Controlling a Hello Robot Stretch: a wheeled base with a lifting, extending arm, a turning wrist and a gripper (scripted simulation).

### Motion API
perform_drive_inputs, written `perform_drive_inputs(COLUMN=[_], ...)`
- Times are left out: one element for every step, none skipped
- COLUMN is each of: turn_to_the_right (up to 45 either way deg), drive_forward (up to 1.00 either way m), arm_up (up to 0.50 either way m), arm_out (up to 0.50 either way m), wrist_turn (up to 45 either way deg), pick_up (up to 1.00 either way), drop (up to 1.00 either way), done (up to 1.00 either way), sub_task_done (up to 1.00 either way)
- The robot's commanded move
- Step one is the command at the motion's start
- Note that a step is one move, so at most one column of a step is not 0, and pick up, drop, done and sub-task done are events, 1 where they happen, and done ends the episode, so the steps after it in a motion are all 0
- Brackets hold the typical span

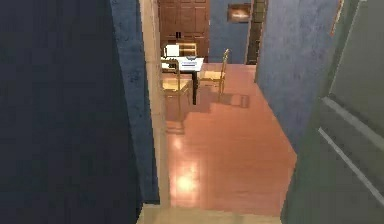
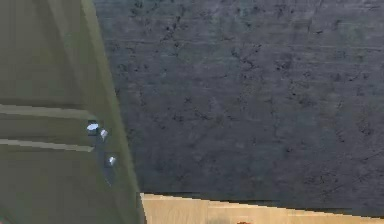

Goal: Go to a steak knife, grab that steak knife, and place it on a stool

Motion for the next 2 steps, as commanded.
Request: perform_drive_inputs(turn_to_the_right=[15.0, 0.0], drive_forward=[0.0, 1.0], arm_up=[0.0, 0.0], arm_out=[0.0, 0.0], wrist_turn=[0.0, 0.0], pick_up=[0.0, 0.0], drop=[0.0, 0.0], done=[0.0, 0.0], sub_task_done=[0.0, 0.0])
